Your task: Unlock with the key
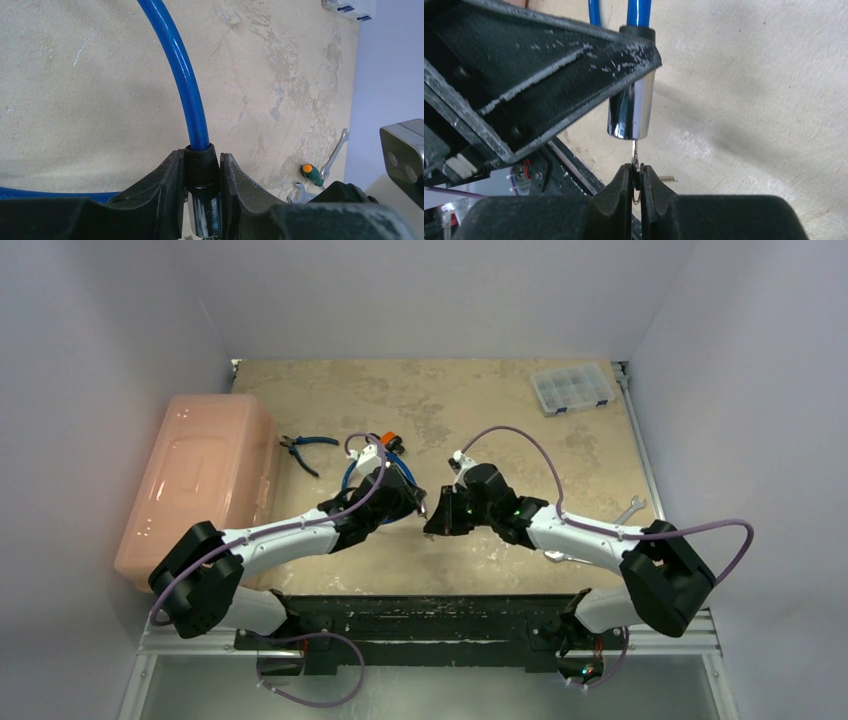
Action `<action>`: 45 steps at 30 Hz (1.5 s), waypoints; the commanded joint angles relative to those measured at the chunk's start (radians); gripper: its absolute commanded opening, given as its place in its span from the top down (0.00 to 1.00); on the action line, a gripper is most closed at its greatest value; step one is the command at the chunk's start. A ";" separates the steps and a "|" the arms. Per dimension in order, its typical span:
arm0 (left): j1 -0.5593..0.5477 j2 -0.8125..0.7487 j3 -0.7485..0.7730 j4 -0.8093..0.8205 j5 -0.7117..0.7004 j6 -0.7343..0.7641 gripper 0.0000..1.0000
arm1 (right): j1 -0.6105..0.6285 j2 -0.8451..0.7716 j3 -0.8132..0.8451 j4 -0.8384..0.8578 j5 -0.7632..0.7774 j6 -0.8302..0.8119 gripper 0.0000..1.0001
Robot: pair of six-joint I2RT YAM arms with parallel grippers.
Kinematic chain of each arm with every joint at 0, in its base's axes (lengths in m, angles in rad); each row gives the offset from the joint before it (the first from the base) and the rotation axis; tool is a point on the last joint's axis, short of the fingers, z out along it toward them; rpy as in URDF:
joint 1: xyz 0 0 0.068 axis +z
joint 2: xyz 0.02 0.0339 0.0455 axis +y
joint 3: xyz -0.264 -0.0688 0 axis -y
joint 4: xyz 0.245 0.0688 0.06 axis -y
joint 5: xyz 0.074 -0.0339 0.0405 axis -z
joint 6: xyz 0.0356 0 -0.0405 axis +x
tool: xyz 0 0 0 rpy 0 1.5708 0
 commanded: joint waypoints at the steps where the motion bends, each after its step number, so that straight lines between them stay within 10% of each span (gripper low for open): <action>1: -0.003 -0.025 -0.012 0.040 0.020 -0.014 1.00 | -0.004 0.020 0.111 0.036 -0.017 -0.071 1.00; 45: -0.002 -0.089 -0.050 0.068 -0.007 0.004 1.00 | -0.009 0.021 0.151 -0.023 0.006 -0.103 1.00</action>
